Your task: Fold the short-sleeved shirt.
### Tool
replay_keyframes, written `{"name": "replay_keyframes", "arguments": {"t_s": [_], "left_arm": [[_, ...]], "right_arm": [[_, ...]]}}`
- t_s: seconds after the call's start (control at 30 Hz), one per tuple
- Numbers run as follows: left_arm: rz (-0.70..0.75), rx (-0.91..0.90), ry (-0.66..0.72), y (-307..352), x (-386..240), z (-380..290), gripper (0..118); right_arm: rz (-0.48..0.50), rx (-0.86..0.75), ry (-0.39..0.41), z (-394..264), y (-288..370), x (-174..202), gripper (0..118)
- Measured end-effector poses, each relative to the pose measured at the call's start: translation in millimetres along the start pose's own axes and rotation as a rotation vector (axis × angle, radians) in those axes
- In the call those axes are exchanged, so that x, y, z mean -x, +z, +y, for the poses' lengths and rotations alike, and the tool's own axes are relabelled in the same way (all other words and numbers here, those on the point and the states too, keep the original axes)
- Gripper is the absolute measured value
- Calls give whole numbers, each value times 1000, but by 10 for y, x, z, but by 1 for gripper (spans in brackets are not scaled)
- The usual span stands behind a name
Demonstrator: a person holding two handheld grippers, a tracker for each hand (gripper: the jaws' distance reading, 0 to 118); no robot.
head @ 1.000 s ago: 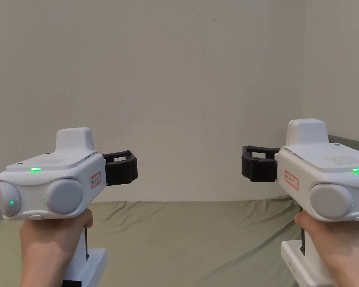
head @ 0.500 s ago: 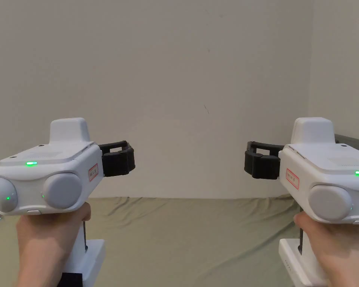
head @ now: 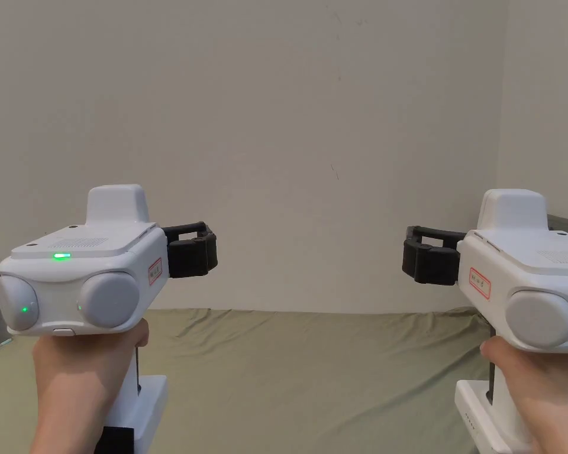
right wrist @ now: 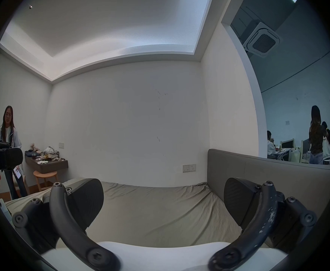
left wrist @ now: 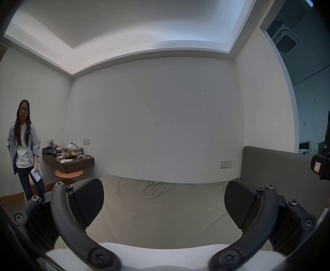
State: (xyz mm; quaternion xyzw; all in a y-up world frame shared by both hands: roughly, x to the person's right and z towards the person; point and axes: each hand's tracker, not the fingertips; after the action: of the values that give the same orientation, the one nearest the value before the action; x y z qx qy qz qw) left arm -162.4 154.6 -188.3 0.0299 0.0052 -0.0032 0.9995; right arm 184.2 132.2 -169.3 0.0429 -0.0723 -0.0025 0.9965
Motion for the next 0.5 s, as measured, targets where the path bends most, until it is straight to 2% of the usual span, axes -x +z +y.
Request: {"name": "replay_keyframes", "arguments": {"t_s": [0.5], "left_arm": [[6,-13,-22,-18,-30,-16,118]], "right_arm": [[-11,-5,17,0,-6,71,118]]}}
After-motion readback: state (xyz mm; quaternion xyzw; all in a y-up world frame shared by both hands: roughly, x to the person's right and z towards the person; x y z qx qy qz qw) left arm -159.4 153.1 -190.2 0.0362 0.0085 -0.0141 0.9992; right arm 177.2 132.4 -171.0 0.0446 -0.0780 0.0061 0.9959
